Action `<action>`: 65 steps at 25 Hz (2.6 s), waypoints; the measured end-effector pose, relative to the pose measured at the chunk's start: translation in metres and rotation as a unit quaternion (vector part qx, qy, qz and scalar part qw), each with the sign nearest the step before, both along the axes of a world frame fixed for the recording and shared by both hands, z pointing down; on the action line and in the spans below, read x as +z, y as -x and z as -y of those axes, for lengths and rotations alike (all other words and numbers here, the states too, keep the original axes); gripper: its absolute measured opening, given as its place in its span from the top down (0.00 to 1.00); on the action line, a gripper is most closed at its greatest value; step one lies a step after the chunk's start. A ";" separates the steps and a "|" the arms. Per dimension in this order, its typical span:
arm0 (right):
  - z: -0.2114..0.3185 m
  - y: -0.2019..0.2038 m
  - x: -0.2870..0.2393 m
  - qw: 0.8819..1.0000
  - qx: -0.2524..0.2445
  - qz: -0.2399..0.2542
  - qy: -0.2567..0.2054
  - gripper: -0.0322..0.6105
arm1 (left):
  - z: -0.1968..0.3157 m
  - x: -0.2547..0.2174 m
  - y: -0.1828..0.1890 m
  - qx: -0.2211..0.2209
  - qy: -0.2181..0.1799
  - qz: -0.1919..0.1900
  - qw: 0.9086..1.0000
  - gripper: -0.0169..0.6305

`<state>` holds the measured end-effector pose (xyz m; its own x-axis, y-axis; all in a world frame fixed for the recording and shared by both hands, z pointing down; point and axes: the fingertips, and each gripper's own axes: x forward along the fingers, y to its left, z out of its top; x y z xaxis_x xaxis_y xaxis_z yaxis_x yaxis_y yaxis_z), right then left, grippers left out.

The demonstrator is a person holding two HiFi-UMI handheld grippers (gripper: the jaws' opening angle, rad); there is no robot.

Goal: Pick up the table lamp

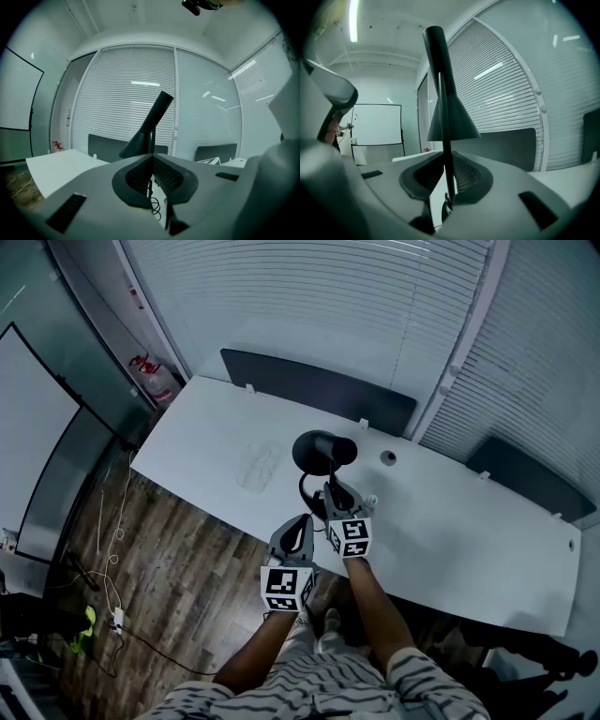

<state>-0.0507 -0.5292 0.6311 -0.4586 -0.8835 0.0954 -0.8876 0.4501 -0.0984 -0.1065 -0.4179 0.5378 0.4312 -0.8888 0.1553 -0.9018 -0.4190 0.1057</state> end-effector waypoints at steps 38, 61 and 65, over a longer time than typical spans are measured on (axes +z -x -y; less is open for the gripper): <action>-0.029 0.004 -0.083 0.999 0.013 0.044 0.010 0.88 | -0.002 -0.009 0.032 -0.013 -0.012 0.013 1.000 0.96; -0.073 0.002 -0.149 0.998 0.011 0.055 -0.016 0.88 | 0.009 -0.044 0.016 -0.002 -0.051 -0.004 0.999 0.96; -0.081 0.004 -0.155 0.998 0.007 0.053 -0.022 0.88 | 0.009 -0.051 0.013 0.000 -0.055 -0.008 0.998 0.96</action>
